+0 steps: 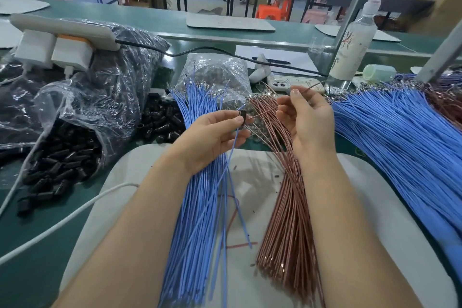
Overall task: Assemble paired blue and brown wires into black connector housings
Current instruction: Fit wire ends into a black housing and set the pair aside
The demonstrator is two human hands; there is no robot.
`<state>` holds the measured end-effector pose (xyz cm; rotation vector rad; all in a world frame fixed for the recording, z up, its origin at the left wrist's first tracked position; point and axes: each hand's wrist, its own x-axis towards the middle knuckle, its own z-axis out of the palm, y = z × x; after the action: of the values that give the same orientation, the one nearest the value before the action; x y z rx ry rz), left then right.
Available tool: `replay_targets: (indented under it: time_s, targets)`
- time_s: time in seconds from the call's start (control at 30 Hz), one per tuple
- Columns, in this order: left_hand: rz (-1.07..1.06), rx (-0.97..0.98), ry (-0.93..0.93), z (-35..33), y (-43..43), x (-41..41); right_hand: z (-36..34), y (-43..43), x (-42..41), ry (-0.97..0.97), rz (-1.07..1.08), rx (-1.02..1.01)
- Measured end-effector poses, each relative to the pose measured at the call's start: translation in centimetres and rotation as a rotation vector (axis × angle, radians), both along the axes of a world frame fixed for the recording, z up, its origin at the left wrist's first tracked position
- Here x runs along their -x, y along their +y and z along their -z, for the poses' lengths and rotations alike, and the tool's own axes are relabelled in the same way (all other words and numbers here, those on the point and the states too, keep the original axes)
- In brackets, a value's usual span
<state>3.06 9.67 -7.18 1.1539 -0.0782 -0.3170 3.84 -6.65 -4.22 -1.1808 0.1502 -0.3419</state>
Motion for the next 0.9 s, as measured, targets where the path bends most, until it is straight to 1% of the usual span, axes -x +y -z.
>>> replay_targets:
  time_s: [0.1, 0.17, 0.2, 0.27, 0.33, 0.4, 0.47, 0.57, 0.6, 0.7, 0.83, 0.9]
  targets:
    - [-0.014, -0.001, -0.040, -0.1, -0.1, -0.1, 0.2, 0.3, -0.1, 0.016, -0.059, -0.120]
    - [-0.027, 0.010, -0.041, -0.1, -0.2, -0.1, 0.5, 0.6, -0.1, 0.041, -0.149, -0.133]
    - [-0.033, 0.017, -0.038, -0.1, -0.2, -0.1, 0.7, 0.9, -0.2, 0.060, -0.206, -0.081]
    - [-0.046, 0.031, -0.029, -0.1, -0.3, -0.2, 1.2, 1.3, -0.2, 0.101, -0.280, 0.123]
    - [-0.041, 0.031, -0.028, -0.1, -0.2, -0.2, 1.4, 1.6, -0.3, 0.112, -0.241, 0.313]
    - [-0.044, 0.002, -0.046, 0.0, -0.2, -0.2, 1.4, 1.6, -0.3, 0.078, -0.139, 0.360]
    - [-0.083, -0.110, -0.115, 0.1, -0.2, -0.2, 1.2, 1.3, -0.2, 0.034, -0.039, 0.334]
    - [-0.194, -0.443, -0.334, 0.3, -0.2, -0.2, 0.7, 0.8, 0.0, -0.027, 0.000, 0.294]
    - [-0.224, -0.518, -0.397, 0.3, -0.3, -0.2, 0.6, 0.9, 0.1, -0.045, -0.002, 0.291]
    - [-0.277, -0.627, -0.491, 0.4, -0.5, -0.3, 0.5, 1.3, 0.2, -0.096, -0.005, 0.343]
    - [-0.313, -0.718, -0.539, 0.4, -0.5, -0.4, 0.8, 1.5, 0.2, -0.160, 0.053, 0.583]
    - [-0.333, -0.732, -0.546, 0.5, -0.3, -0.4, 0.9, 1.5, 0.2, -0.187, 0.081, 0.658]
